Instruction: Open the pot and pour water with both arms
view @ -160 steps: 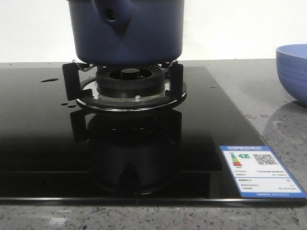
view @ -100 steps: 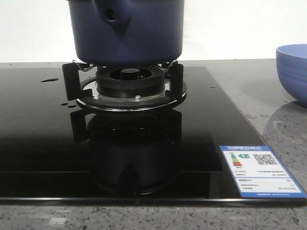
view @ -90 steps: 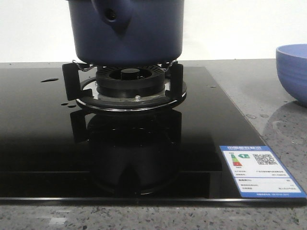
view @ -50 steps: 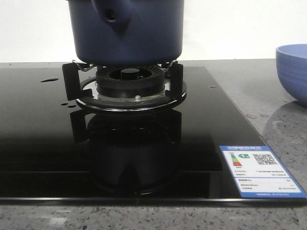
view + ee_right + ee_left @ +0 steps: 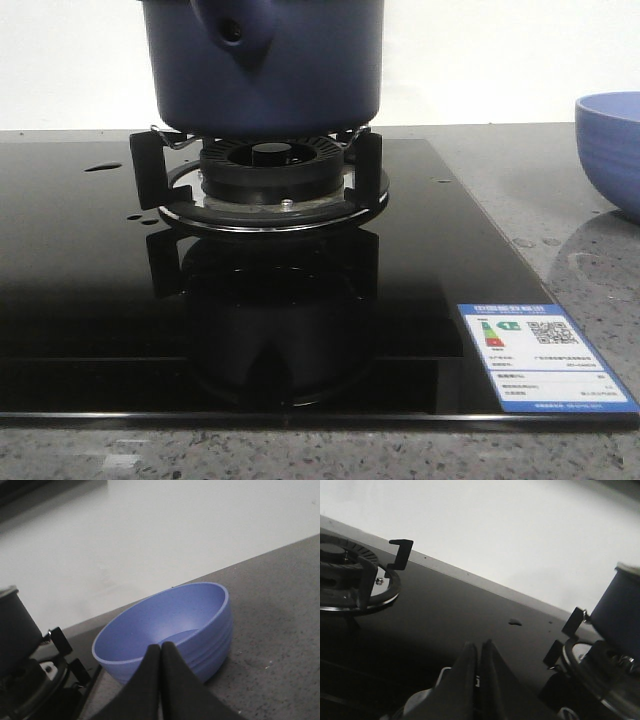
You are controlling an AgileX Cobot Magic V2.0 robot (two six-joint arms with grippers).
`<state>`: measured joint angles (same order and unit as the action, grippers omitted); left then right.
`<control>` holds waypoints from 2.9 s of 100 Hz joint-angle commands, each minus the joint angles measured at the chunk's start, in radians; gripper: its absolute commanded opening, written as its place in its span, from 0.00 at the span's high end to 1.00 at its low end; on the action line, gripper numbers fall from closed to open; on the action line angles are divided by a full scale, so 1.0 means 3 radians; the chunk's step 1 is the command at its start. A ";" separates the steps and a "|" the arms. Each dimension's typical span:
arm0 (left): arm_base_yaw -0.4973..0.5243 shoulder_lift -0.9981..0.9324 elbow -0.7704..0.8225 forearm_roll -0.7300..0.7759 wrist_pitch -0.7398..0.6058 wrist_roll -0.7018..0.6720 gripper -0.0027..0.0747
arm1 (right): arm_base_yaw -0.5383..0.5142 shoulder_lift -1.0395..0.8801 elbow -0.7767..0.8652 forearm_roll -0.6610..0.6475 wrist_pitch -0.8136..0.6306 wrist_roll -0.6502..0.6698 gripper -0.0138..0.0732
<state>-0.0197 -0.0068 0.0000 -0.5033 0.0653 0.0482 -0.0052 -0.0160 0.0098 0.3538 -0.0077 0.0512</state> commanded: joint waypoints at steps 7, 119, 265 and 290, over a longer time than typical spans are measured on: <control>-0.0032 -0.0085 0.0075 -0.0798 -0.0347 -0.0036 0.99 | -0.0019 -0.0040 0.0067 0.0469 -0.0226 -0.0026 0.92; -0.0565 0.2224 -0.2470 -0.1924 0.1470 0.2756 0.61 | 0.0360 0.1657 -0.2245 -0.0333 0.1712 -0.0505 0.58; -0.1202 0.4938 -0.4177 -0.3144 0.1406 0.4620 0.31 | 0.0360 0.1657 -0.2245 -0.0333 0.1692 -0.0505 0.28; -0.1202 0.4972 -0.4177 -0.3137 0.1498 0.4625 0.32 | 0.0360 0.1657 -0.2245 -0.0333 0.1692 -0.0505 0.28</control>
<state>-0.3762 1.5104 -1.2165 -1.4035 0.5138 1.4309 0.1013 0.4674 -0.6281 0.2524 0.5747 -0.0908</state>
